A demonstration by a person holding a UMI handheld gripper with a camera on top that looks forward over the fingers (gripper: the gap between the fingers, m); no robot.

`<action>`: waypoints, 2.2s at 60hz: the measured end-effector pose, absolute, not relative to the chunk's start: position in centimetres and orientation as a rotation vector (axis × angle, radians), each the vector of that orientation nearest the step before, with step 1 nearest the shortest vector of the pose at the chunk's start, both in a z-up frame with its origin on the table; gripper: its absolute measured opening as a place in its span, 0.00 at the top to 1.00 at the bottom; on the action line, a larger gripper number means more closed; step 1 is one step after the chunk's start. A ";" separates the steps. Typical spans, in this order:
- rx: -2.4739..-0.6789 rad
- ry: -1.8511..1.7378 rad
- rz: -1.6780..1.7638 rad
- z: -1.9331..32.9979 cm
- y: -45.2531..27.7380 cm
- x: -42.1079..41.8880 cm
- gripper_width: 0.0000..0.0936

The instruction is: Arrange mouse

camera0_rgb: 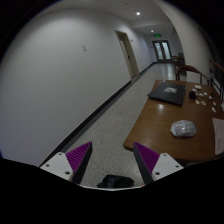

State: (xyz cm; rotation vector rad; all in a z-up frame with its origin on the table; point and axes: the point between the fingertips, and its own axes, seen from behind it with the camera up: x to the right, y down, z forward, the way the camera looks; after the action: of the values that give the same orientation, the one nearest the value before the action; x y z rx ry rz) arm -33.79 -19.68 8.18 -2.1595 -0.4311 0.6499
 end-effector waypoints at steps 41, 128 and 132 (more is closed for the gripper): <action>-2.227 -0.311 0.161 0.0 -6.3 -10.4 0.10; -2.051 -0.272 0.200 11.5 4.2 -6.2 0.64; -1.942 -0.230 0.168 18.1 2.7 -2.1 0.64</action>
State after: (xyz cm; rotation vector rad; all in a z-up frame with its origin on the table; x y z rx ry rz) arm -2.15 2.72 18.06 -1.9421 -0.2297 0.1680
